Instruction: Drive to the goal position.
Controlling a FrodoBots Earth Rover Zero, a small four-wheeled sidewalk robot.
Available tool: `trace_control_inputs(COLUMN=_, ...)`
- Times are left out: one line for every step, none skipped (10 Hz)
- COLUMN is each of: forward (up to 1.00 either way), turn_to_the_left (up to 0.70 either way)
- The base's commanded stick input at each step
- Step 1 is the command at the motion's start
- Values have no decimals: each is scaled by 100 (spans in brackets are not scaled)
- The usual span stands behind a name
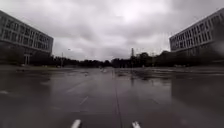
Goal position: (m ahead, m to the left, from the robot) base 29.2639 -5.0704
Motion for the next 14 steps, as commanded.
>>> trace_control_inputs(forward=100, turn_to_the_left=3)
trace_control_inputs(forward=100, turn_to_the_left=3)
trace_control_inputs(forward=100, turn_to_the_left=3)
trace_control_inputs(forward=100, turn_to_the_left=3)
trace_control_inputs(forward=100, turn_to_the_left=3)
trace_control_inputs(forward=100, turn_to_the_left=3)
trace_control_inputs(forward=100, turn_to_the_left=3)
trace_control_inputs(forward=100, turn_to_the_left=3)
trace_control_inputs(forward=100, turn_to_the_left=3)
trace_control_inputs(forward=100, turn_to_the_left=3)
trace_control_inputs(forward=100, turn_to_the_left=3)
trace_control_inputs(forward=100, turn_to_the_left=3)
trace_control_inputs(forward=100, turn_to_the_left=3)
trace_control_inputs(forward=100, turn_to_the_left=3)
